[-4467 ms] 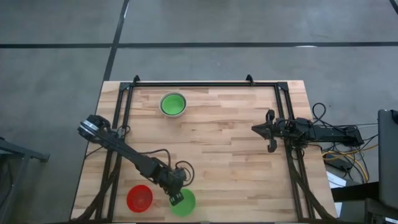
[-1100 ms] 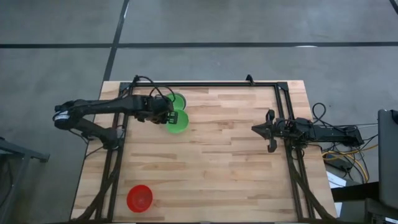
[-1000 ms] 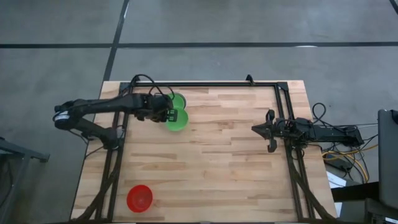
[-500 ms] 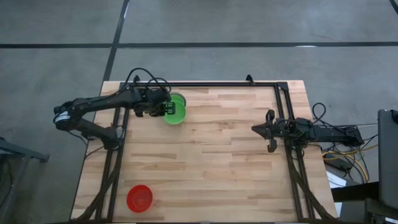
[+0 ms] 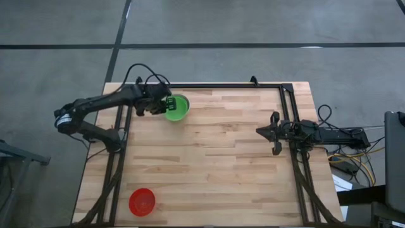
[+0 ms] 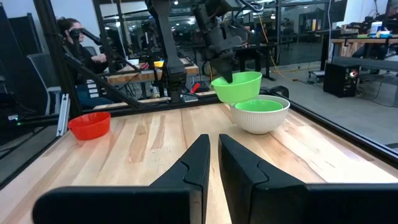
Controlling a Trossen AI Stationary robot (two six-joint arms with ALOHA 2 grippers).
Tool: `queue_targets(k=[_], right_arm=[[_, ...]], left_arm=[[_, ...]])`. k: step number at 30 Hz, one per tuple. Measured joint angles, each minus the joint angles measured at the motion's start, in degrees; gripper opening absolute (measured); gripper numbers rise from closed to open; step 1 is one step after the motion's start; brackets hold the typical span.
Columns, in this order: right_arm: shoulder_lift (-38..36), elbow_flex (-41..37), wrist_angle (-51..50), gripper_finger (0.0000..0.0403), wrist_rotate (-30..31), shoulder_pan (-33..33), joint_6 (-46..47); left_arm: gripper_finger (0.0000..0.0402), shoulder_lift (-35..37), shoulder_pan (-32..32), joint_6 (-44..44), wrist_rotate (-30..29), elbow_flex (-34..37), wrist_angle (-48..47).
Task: Nest bowls inside each other
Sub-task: Stack the green bowl on the stacked green bowl
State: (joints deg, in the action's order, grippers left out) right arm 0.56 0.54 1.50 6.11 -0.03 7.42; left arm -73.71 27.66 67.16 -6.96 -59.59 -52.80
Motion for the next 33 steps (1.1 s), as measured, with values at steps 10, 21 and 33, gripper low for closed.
queue_targets(k=[10, 21, 33], right_arm=[[0.0, 0.0, 0.0, 0.0034, 0.0, 0.0, 0.0], [0.02, 0.0, 0.0, 0.0034, -0.02, -0.01, -0.06], [0.02, 0.0, 0.0, 0.0034, -0.02, 0.01, -0.06]], left_arm=[[0.0005, 0.0, 5.97, -1.99, 0.4, 0.0, 1.33], [0.0005, -2.24, 12.97, -8.98, 4.34, 0.0, 4.93], [0.0005, -8.27, 13.86, -11.88, 7.83, 0.0, 8.53]])
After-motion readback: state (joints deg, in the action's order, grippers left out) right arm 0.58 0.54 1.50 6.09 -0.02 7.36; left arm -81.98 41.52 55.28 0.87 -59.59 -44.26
